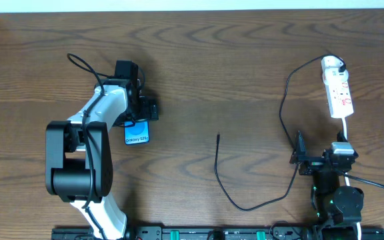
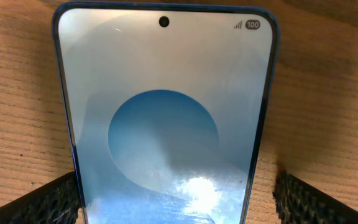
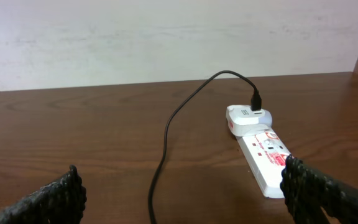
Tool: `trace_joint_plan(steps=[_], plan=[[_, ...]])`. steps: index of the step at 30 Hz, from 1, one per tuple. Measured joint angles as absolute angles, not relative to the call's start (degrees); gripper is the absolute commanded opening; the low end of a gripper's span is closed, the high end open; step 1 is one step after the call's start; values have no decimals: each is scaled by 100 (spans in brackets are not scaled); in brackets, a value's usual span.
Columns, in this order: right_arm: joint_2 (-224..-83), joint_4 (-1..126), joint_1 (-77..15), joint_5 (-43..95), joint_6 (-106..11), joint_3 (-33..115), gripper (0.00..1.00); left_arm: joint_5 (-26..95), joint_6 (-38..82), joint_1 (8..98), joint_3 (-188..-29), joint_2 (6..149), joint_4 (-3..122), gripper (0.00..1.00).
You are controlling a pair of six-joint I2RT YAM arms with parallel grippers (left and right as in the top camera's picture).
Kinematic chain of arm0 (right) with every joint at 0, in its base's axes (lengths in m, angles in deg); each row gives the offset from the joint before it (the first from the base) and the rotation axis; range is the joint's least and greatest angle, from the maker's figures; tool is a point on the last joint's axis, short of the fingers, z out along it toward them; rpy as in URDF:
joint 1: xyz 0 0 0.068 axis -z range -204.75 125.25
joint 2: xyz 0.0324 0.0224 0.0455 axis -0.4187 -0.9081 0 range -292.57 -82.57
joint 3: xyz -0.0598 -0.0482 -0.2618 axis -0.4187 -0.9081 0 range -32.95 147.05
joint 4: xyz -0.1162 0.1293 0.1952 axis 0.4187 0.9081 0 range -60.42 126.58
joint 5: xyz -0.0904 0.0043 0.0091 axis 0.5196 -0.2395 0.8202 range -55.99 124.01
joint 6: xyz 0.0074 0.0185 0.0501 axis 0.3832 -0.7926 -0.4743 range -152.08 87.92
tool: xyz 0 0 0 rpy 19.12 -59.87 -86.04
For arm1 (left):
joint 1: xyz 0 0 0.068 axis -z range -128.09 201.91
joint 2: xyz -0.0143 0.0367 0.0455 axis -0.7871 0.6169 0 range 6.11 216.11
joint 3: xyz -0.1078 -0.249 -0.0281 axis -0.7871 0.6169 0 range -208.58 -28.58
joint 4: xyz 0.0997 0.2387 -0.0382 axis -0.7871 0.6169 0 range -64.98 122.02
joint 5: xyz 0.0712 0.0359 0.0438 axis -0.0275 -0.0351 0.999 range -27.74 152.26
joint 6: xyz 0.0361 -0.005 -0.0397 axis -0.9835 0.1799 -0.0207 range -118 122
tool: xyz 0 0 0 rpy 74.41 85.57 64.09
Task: Plug charger to phone and switch on socket
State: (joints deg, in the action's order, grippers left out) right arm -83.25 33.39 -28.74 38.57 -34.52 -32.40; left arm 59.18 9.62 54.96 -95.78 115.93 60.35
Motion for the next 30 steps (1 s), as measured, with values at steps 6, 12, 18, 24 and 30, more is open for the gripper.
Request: trace_joint_plan(steps=[6,12,18,24,30], plan=[[-8325,3339,-2874,3857,-3452,-3240,99,5918,962,5496,-9578,11593,6057,98],[-8325,3339,-2874,3857,-3452,-3240,99,5916,962,5496,-9578,11593,6123,98],[-8325,3339,-2874,3857,-3452,-3240,99,5916,964,5496,-9578,11593,6127,98],[-8325,3339,-2874,3857,-3452,-3240,99,5916,962,5496,-9578,11593,6120,98],[-8325,3339,-2874,3857,-3452,-3240,99,5916,962,5496,-9578,11593,6118,98]])
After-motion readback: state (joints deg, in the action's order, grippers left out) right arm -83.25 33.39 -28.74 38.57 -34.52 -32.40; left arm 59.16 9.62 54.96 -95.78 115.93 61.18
